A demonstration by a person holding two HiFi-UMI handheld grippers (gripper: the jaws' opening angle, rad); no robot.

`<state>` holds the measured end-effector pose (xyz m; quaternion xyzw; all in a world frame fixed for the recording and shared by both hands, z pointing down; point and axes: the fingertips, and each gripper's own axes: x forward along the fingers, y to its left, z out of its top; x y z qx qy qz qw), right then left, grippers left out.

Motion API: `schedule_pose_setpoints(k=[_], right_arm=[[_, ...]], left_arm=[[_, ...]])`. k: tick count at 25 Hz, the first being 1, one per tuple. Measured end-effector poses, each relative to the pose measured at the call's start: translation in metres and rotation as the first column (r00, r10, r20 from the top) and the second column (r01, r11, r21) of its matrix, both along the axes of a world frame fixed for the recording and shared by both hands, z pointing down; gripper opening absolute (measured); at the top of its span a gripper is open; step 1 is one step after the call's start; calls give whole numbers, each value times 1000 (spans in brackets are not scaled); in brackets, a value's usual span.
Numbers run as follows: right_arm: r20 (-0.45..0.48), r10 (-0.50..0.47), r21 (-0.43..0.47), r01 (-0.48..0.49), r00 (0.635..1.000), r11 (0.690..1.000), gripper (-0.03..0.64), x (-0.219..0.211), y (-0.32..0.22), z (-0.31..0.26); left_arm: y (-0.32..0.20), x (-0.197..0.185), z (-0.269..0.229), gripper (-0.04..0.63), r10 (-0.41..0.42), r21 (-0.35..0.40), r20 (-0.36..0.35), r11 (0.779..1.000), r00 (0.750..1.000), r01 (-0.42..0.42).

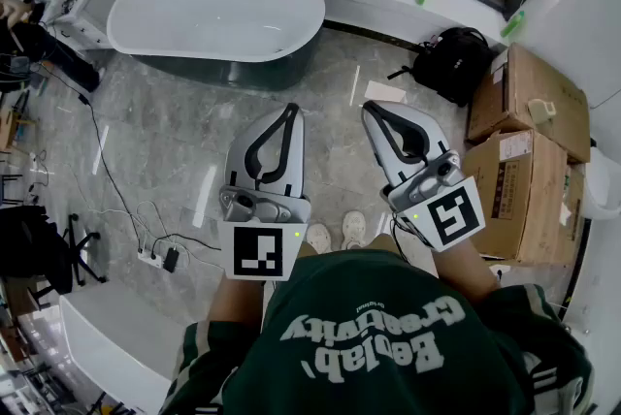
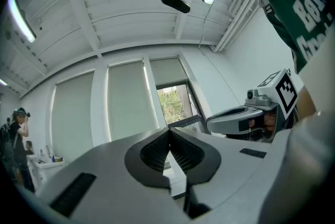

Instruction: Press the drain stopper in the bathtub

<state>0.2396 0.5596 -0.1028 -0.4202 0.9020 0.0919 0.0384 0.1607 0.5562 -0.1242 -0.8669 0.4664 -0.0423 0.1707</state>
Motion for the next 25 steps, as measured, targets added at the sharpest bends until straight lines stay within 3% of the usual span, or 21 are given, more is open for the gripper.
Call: schedule_pose_setpoints(k=[10, 25], right_arm=[[22, -20, 7, 20, 1000, 1000, 14, 1, 4, -4], [35, -49, 10, 49, 998, 999, 14, 35, -3, 8]], left_arm=[[4, 1, 1, 9, -10, -11, 4, 1000, 1000, 10], [-3, 26, 12, 9, -64, -22, -12, 998, 998, 64]])
